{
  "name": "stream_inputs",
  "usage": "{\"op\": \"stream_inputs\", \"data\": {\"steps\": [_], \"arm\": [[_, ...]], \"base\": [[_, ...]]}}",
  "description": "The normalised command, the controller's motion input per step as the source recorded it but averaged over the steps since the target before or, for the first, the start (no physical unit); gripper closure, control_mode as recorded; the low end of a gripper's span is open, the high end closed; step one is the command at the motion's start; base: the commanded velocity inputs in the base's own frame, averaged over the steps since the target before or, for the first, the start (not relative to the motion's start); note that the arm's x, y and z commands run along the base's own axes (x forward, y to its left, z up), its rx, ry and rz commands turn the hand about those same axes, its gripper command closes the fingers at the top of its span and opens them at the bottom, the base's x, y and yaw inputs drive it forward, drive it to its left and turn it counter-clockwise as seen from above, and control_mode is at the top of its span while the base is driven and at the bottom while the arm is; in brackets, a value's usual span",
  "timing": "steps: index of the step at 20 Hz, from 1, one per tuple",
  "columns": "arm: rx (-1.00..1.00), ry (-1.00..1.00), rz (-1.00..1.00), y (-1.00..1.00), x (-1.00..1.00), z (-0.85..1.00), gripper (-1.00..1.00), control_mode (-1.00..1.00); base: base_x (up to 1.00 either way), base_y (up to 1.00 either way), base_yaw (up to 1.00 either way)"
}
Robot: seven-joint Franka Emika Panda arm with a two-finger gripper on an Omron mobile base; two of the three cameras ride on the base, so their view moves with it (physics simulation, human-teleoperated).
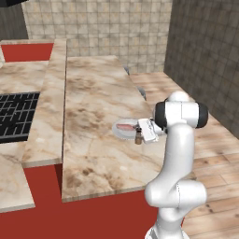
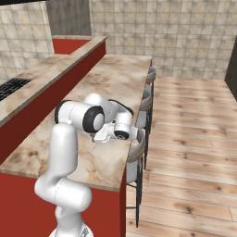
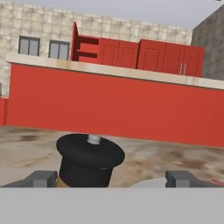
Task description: Retrieve the shaker from the cabinet and place it next the steak on a plate on the dining table.
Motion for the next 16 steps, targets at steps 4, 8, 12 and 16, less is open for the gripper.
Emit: {"op": "stream_inputs", "data": {"steps": [4, 8, 12, 16], "arm": [[0.0, 0.0, 0.0, -0.26, 0.0, -0.01, -1.0, -1.0], [0.03, 0.0, -0.02, -0.54, -0.14, -0.01, -1.0, -1.0], [0.02, 0.0, -0.01, -0.17, -0.06, 0.0, -1.0, -1.0], [0.0, 0.0, 0.0, 0.28, -0.01, 0.0, -1.0, -1.0]], "base": [[0.0, 0.0, 0.0], [0.0, 0.0, 0.0], [0.0, 0.0, 0.0], [0.0, 0.0, 0.0]]}}
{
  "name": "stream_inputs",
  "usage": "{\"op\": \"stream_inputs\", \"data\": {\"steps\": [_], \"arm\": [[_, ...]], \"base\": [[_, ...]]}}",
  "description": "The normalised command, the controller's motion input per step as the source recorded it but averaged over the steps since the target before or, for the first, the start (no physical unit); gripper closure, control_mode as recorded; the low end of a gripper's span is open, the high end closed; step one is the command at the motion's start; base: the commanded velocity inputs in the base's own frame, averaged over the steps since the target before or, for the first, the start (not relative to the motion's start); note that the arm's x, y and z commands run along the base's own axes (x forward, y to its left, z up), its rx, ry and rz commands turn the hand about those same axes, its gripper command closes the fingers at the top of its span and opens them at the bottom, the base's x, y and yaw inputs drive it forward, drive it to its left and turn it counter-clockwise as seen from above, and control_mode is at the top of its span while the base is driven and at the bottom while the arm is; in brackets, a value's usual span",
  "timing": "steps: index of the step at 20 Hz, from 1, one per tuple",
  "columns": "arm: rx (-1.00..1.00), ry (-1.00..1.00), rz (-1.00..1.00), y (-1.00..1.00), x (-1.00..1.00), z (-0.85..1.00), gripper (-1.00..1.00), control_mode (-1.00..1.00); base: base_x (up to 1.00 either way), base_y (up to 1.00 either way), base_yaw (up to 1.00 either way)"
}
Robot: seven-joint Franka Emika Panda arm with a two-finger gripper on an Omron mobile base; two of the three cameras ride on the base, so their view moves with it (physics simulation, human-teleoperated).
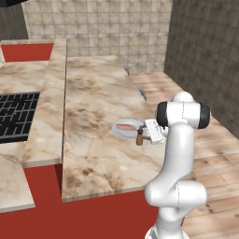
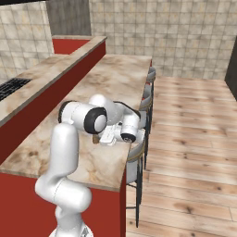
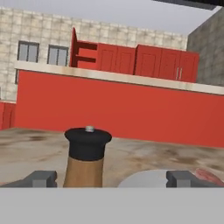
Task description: Retrieve the shaker from the cabinet and place it next the steak on a plate on the dining table.
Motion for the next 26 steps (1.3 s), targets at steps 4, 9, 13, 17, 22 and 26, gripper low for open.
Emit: {"op": "stream_inputs", "data": {"steps": [4, 9, 13, 17, 22, 26], "arm": [[0.02, -0.06, 0.0, -0.24, -0.29, 0.0, -1.0, -1.0], [0.06, -0.07, -0.02, -0.75, -0.42, 0.0, -1.0, -1.0], [0.11, -0.15, -0.1, -0.4, -0.54, 0.15, -1.0, -1.0], [0.02, -0.39, -0.1, 0.16, -1.0, 1.0, -1.0, -1.0], [-0.01, -0.18, -0.03, 0.15, -0.96, 1.0, -1.0, -1.0], [-0.09, 0.0, 0.05, 0.48, -0.81, 1.0, -1.0, -1.0]], "base": [[0.0, 0.0, 0.0], [0.0, 0.0, 0.0], [0.0, 0.0, 0.0], [0.0, 0.0, 0.0], [0.0, 0.0, 0.0], [0.0, 0.0, 0.0]]}}
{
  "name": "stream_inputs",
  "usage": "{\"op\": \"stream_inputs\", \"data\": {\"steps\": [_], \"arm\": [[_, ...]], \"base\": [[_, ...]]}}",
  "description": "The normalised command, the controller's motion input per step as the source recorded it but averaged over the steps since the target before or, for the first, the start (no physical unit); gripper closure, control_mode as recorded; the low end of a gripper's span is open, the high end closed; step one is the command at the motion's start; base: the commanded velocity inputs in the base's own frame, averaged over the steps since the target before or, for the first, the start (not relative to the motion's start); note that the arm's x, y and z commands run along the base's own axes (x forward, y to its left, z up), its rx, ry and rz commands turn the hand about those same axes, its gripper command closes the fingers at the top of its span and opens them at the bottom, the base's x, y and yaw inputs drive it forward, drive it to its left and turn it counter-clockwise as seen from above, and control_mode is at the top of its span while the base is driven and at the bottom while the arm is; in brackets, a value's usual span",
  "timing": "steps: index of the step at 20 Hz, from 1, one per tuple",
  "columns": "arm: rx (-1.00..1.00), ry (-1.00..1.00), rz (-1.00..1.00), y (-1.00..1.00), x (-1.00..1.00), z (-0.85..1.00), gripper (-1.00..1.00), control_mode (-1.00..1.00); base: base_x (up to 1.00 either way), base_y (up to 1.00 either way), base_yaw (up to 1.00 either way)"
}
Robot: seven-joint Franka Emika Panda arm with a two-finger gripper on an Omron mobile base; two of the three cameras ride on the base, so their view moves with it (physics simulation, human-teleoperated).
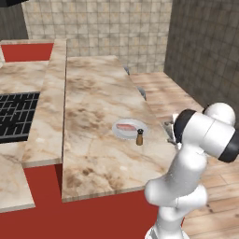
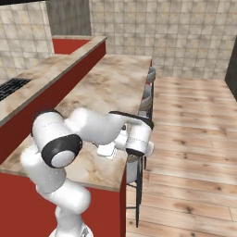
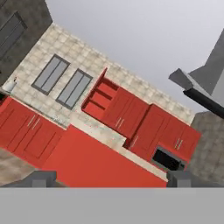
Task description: Retrieve the shaker from the cabinet and place it next the steak on a plate on the dining table.
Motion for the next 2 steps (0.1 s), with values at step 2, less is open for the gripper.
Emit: {"op": "stream_inputs", "data": {"steps": [2], "arm": [[-0.07, 0.0, 0.01, 0.45, -0.73, 1.0, -1.0, -1.0]], "base": [[0.0, 0.0, 0.0]]}}
